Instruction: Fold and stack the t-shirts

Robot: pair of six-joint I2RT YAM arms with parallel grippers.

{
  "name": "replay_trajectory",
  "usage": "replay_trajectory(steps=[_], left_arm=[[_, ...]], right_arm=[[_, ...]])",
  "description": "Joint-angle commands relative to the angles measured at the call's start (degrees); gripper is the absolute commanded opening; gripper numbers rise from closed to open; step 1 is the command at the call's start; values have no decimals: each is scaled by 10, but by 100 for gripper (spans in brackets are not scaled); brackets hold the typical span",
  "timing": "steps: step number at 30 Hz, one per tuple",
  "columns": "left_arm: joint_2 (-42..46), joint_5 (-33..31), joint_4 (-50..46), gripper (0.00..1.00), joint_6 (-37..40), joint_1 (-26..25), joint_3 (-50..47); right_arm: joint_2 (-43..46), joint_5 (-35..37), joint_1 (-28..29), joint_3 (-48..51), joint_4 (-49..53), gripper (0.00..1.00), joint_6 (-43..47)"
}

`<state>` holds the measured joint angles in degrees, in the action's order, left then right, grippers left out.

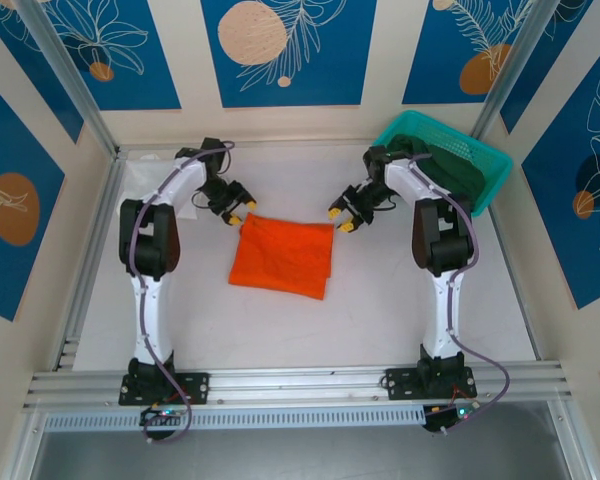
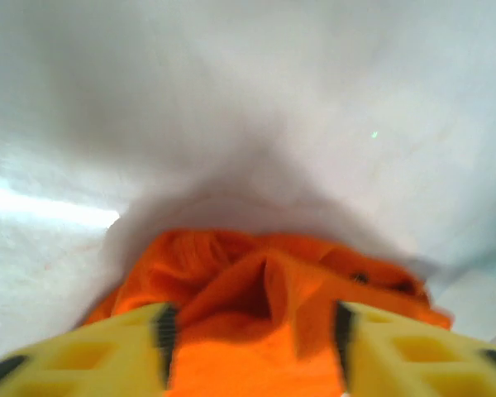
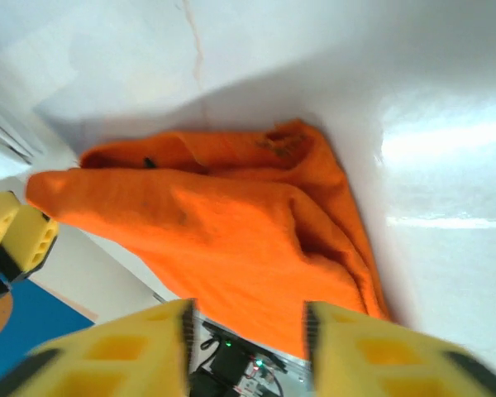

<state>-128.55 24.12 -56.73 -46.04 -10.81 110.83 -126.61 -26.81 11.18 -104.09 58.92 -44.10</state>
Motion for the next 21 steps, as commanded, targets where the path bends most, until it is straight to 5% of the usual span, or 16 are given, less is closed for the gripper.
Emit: replay_trajectory(steps=[1, 5, 9, 14, 21], left_arm=[[30, -38, -7, 71, -2, 10, 51], [97, -80, -6, 71, 35, -6, 30], [146, -74, 25, 48, 81, -49, -44], [133, -37, 65, 26, 136, -105, -91], [32, -77, 101, 18, 207, -108, -53]], right_arm=[[27, 12, 1, -26, 18, 51, 0], [125, 14, 22, 89, -73, 51, -12], [170, -9, 68, 161, -146, 45, -8], [101, -23, 95, 124, -143, 28, -3], [-18, -6, 87, 47, -123, 18, 19]])
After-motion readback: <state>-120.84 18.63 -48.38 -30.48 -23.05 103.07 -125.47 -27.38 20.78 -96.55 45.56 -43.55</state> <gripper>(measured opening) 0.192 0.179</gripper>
